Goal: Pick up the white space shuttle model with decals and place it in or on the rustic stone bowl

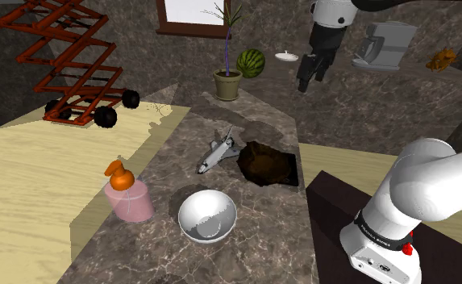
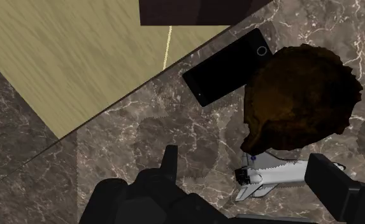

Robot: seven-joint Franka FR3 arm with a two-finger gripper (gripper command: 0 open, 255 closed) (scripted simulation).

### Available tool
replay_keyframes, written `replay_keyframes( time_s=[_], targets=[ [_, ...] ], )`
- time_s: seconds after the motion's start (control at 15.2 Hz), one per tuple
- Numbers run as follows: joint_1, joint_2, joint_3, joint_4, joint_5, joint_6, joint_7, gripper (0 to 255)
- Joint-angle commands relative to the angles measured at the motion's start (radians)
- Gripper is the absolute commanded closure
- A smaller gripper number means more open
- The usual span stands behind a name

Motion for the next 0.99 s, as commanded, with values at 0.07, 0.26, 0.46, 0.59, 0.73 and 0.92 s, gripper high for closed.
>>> replay_keyframes(
  time_s=[0.07, 0.26, 0.46, 0.59, 0.73, 0.92],
  targets=[
    [-0.007, 0.01, 0.018, -0.017, 0.017, 0.023, 0.052, 0],
    [-0.027, 0.053, 0.072, -0.059, 0.068, 0.097, 0.206, 0],
    [-0.047, 0.114, 0.126, -0.085, 0.116, 0.177, 0.357, 0],
    [-0.061, 0.164, 0.162, -0.094, 0.145, 0.233, 0.456, 0],
    [-0.075, 0.22, 0.196, -0.096, 0.169, 0.291, 0.554, 0],
    [-0.099, 0.316, 0.246, -0.085, 0.197, 0.377, 0.699, 0]
  ],
)
